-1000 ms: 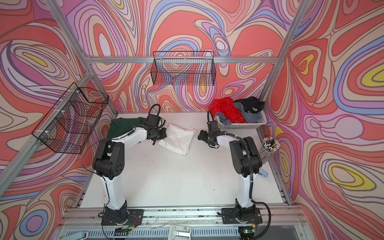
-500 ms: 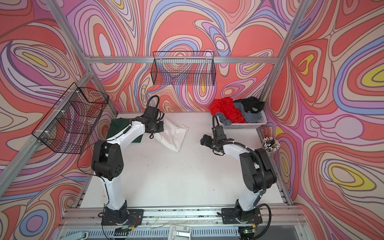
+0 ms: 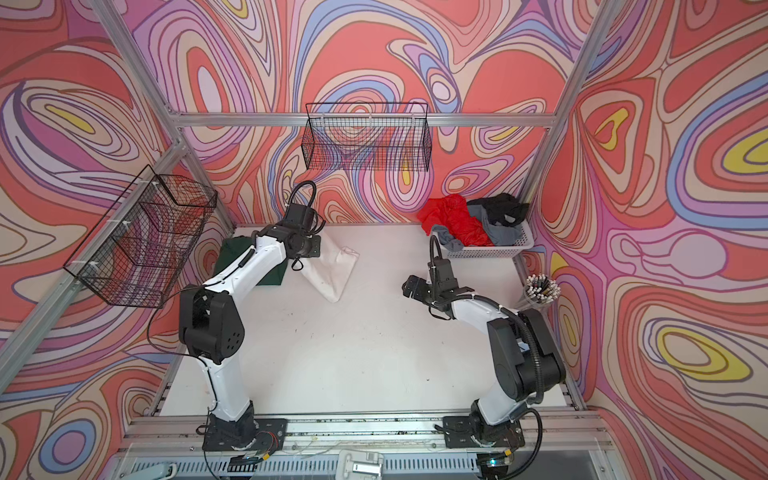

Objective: Fold and stack the t-shirts
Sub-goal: 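Carry the white shirt toward the green shirt with the left gripper while the right withdraws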

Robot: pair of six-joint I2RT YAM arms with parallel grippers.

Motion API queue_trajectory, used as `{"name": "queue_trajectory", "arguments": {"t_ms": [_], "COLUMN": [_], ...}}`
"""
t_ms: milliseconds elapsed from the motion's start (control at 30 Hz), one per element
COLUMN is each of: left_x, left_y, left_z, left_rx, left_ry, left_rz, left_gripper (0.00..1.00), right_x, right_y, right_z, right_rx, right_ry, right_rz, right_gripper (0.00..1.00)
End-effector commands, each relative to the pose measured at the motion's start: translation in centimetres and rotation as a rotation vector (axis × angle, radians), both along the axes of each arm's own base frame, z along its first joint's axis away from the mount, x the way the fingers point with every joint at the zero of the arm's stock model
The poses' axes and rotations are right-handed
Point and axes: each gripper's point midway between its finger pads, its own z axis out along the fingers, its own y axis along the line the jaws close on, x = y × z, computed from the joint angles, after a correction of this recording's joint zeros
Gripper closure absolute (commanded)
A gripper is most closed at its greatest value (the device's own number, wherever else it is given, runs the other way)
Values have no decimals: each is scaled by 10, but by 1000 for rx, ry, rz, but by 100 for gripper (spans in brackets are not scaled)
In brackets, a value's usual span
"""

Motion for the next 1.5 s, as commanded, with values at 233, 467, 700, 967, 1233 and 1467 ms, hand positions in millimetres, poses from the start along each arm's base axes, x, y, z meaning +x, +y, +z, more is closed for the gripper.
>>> {"name": "queue_trajectory", "arguments": {"t_ms": [233,467,700,967,1233,1467], "left_x": [3,11,31,52,62,62], "left_y": [32,40,61,98,126,149], "left_z": [37,43,51,52,69,79], "left_rx": [180,263,303,366,434,426], "left_ry": [-31,-37,-43,-40,-77,-85], "left_rz": [-7,-47,-54,-40,-21,-16], "left_gripper": [100,100,100,100,100,100], "right_x": [-7,-5,-7,-9,-11,-11], "right_y": [-4,-1,-1,-2,-2,-1], "right_z": [11,9,4,-1,-5,-8], "right_rx": [3,10,10,4,4,8], "right_ry": [-49,-47,-31,-16,-3,3], "right_rz": [5,15,15,15,14,15], "right_gripper": [2,2,2,2,2,2]}}
